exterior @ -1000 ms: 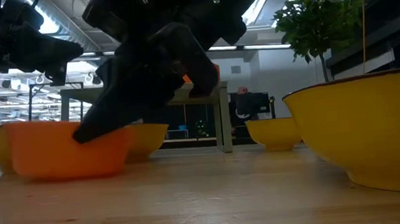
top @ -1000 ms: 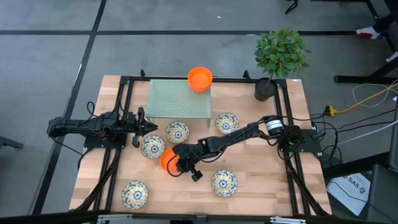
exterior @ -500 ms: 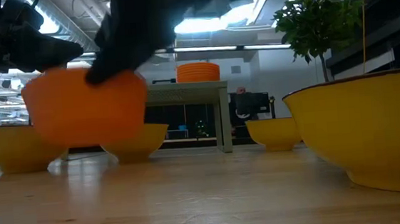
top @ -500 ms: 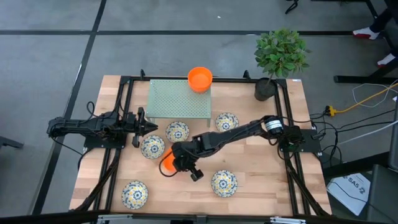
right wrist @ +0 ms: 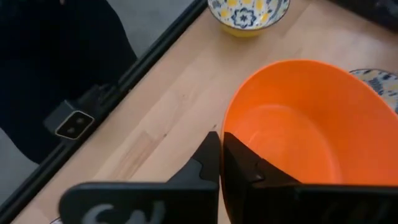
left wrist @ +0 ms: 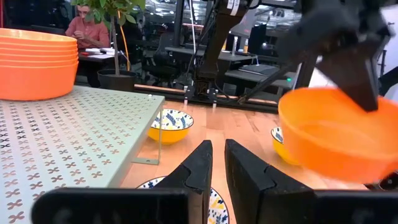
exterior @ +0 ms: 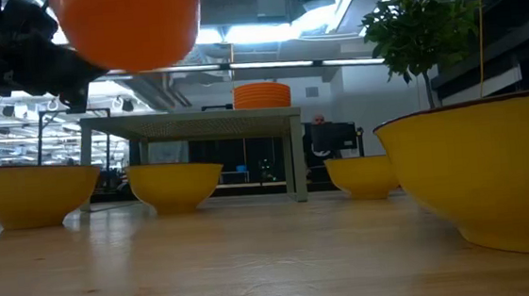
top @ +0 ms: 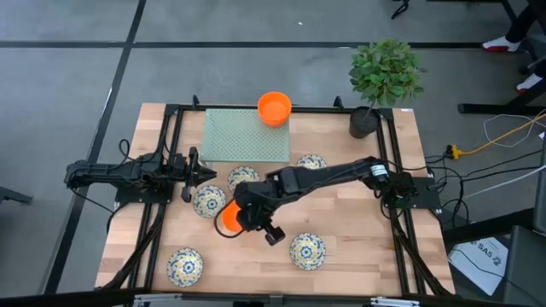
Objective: Pick & Place Mini bowls
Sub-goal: Stack the orange bowl on top of the other orange bowls on the shelf
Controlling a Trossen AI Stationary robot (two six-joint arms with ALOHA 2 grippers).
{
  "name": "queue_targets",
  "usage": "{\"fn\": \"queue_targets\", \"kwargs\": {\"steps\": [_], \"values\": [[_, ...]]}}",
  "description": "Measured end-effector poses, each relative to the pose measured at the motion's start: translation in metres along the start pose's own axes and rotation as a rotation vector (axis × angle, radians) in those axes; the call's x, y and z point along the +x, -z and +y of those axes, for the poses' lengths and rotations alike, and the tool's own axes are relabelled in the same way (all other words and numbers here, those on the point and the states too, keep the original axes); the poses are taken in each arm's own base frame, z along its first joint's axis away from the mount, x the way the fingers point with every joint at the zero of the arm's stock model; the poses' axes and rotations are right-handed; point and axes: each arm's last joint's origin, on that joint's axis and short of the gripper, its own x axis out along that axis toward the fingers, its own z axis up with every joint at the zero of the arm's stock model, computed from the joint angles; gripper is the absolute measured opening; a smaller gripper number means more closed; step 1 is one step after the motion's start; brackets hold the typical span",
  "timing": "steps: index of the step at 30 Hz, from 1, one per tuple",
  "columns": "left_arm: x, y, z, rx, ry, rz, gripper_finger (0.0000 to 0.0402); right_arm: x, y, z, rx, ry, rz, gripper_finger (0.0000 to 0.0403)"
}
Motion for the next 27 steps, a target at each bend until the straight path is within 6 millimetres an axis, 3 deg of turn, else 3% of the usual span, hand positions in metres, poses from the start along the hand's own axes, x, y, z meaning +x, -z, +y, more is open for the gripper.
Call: {"fn": "queue_targets", "kwargs": {"steps": [13,27], "values": [[0.000,0.000,0.000,0.000,0.000,0.000,0.0038,-0.035,-0.007,-0.008,0.069,0.101,-0.070,0.0004],[0.000,0.000,0.000,0.000,0.000,0.001,0.0038,-0.093,-0.015,-0.024,0.240,0.404,-0.202,0.0006]]}}
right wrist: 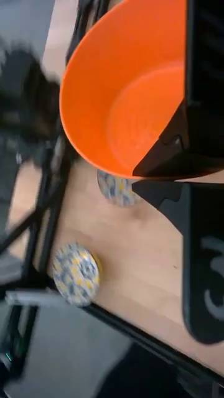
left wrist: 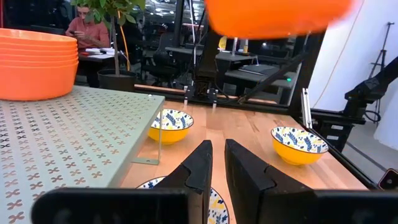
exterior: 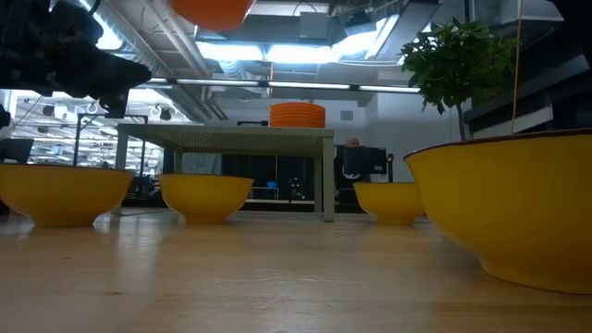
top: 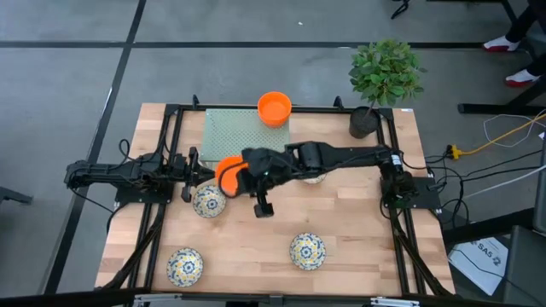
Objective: Pick & Place Mini bowls
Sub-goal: Stack the orange bowl on top of the other orange bowls on the shelf
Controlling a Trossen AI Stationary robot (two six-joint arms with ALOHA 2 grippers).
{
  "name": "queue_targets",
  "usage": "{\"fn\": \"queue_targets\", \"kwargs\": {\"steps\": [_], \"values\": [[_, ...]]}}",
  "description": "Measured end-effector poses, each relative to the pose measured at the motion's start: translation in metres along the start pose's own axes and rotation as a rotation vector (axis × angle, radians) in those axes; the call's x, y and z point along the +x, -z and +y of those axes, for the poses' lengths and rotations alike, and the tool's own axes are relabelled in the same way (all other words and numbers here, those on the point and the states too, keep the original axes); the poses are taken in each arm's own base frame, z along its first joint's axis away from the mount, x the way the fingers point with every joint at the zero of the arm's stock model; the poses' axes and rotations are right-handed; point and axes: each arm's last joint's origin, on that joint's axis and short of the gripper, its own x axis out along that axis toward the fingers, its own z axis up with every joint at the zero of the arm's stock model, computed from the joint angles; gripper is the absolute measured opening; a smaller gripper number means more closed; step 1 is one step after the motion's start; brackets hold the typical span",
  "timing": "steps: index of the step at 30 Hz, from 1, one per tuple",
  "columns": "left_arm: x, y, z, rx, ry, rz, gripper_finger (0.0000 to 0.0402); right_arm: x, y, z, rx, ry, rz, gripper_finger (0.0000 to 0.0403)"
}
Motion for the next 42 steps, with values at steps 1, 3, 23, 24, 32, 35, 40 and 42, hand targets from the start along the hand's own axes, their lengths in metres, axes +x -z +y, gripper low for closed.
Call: {"fn": "queue_targets", "kwargs": {"steps": [1,3,23,24,32,35,40,42], "values": [[0.000,0.000,0.000,0.000,0.000,0.000,0.0038,-0.003,-0.001,-0.004,0.017,0.022,-0.005,0.0006],[0.000,0.000,0.000,0.000,0.000,0.000,0.0038,-0.008,-0.001,-0.013,0.044,0.059,-0.011,0.0006],[0.000,0.000,0.000,0.000,0.000,0.000,0.0038,-0.057,0.019,-0.135,0.269,0.345,-0.030,0.0006],[0.000,0.000,0.000,0.000,0.000,0.000,0.0038,-0.058,0.021,-0.140,0.275,0.356,-0.021,0.0006],[0.000,0.000,0.000,0.000,0.000,0.000,0.0038,-0.066,0.043,-0.173,0.329,0.489,0.084,0.0007],[0.000,0.000,0.000,0.000,0.000,0.000,0.0038,-0.065,0.051,-0.180,0.344,0.537,0.122,0.0007],[0.000,0.000,0.000,0.000,0.000,0.000,0.0038,-0.054,0.064,-0.184,0.369,0.577,0.180,0.0007],[0.000,0.000,0.000,0.000,0.000,0.000,0.0038,-0.049,0.069,-0.185,0.382,0.574,0.198,0.0007]]}}
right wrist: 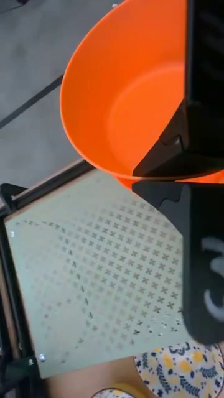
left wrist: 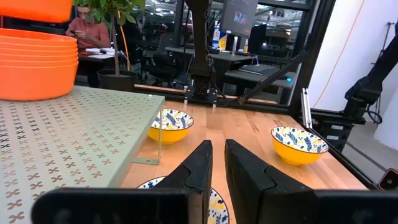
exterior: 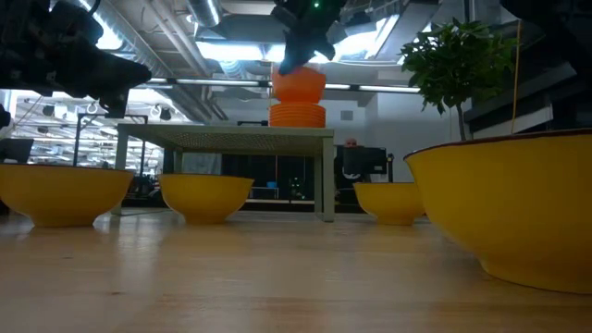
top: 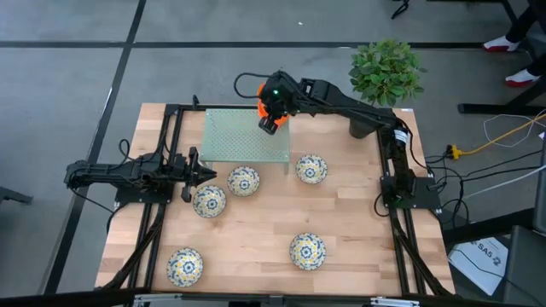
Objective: Pick & Place Mini bowls
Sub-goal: Stack the orange bowl on top of the other orange bowls on the shelf
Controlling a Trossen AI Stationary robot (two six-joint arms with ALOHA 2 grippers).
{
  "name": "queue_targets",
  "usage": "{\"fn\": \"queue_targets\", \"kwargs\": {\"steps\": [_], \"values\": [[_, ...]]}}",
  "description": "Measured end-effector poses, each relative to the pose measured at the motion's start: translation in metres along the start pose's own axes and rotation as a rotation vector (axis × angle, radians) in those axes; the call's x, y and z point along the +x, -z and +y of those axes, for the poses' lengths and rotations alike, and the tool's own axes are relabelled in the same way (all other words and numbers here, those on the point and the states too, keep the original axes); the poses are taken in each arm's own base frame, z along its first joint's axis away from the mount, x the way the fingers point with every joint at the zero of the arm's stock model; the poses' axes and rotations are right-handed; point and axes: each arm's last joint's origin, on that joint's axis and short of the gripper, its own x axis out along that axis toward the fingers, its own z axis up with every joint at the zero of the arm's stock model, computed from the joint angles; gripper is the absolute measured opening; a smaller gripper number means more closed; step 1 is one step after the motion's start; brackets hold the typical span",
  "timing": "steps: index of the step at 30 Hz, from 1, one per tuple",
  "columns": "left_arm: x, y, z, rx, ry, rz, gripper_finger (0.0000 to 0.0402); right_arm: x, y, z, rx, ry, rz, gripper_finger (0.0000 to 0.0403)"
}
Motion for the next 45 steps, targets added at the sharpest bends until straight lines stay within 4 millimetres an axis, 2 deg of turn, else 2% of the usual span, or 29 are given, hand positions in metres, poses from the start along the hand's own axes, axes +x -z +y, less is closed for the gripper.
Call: {"fn": "queue_targets", "kwargs": {"steps": [5,20,35,45], "values": [[0.000,0.000,0.000,0.000,0.000,0.000,0.0038,0.011,0.005,0.002,0.008,0.001,0.009,0.0007],[0.000,0.000,0.000,0.000,0.000,0.001,0.0038,0.015,0.007,0.002,0.115,0.037,0.026,0.0007],[0.000,0.000,0.000,0.000,0.000,0.000,0.0038,0.030,0.010,0.006,0.111,0.038,0.047,0.0009],[0.000,0.000,0.000,0.000,0.000,0.000,0.0038,0.050,0.015,0.009,0.108,0.044,0.078,0.0011]]}}
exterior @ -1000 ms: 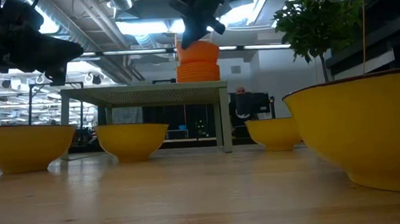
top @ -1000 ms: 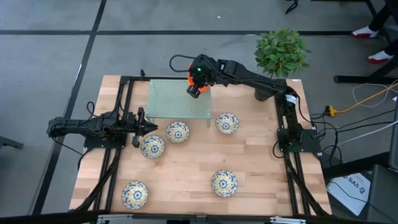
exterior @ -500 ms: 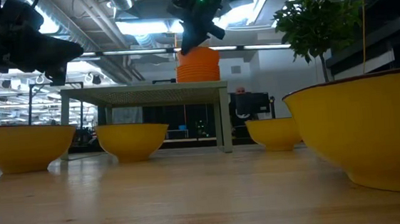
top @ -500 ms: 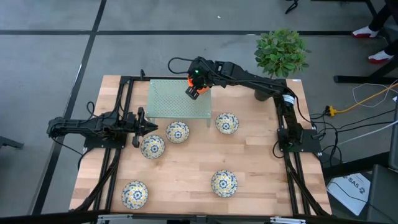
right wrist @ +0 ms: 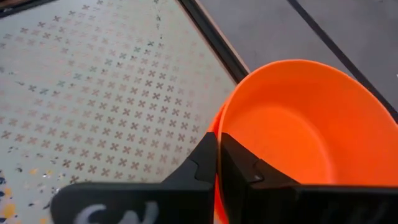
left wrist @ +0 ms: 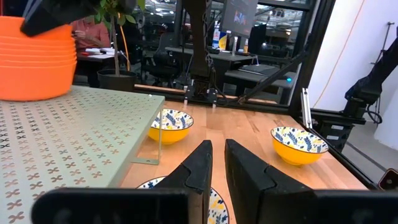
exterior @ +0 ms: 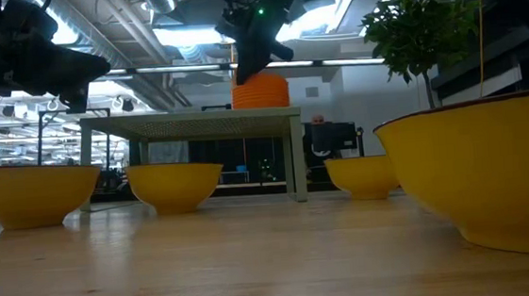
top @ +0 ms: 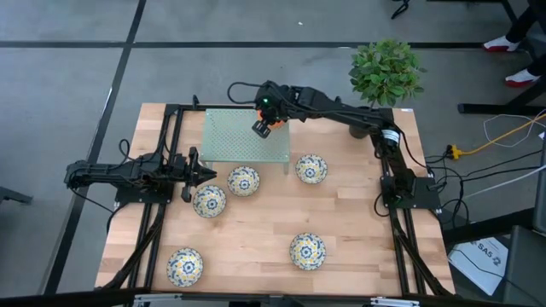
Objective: Pick & Place Mini bowls
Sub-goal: Stack the orange bowl on top of the other orange bowls on the shelf, then put the yellow bowl on the shelf
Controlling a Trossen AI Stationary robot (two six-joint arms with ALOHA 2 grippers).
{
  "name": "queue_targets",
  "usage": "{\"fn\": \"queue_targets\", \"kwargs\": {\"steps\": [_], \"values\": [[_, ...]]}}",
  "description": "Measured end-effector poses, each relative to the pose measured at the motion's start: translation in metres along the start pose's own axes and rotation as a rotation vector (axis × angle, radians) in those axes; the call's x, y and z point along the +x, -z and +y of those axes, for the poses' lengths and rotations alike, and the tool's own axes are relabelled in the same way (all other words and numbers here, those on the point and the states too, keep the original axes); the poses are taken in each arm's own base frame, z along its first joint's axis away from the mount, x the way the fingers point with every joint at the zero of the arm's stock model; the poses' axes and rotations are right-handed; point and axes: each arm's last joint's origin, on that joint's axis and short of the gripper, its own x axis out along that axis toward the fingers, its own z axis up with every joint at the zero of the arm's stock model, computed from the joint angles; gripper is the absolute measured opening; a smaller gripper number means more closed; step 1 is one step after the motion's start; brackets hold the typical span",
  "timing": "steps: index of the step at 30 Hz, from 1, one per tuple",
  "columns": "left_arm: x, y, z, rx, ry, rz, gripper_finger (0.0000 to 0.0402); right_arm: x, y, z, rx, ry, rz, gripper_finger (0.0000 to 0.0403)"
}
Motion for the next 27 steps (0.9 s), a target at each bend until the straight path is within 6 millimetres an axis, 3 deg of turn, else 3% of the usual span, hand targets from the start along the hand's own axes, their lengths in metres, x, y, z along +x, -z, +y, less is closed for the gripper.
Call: {"fn": "queue_targets", "kwargs": {"steps": [8,17,27], "values": [[0.000,0.000,0.000,0.000,0.000,0.000,0.0038,0.003,0.000,-0.002,-0.002,0.013,0.003,0.0022],[0.000,0.000,0.000,0.000,0.000,0.000,0.0038,0.002,0.000,-0.002,-0.016,0.012,0.000,0.0108],[0.000,0.000,0.000,0.000,0.000,0.000,0.0038,-0.033,-0.022,-0.004,-0.001,-0.126,-0.085,0.0172]]}}
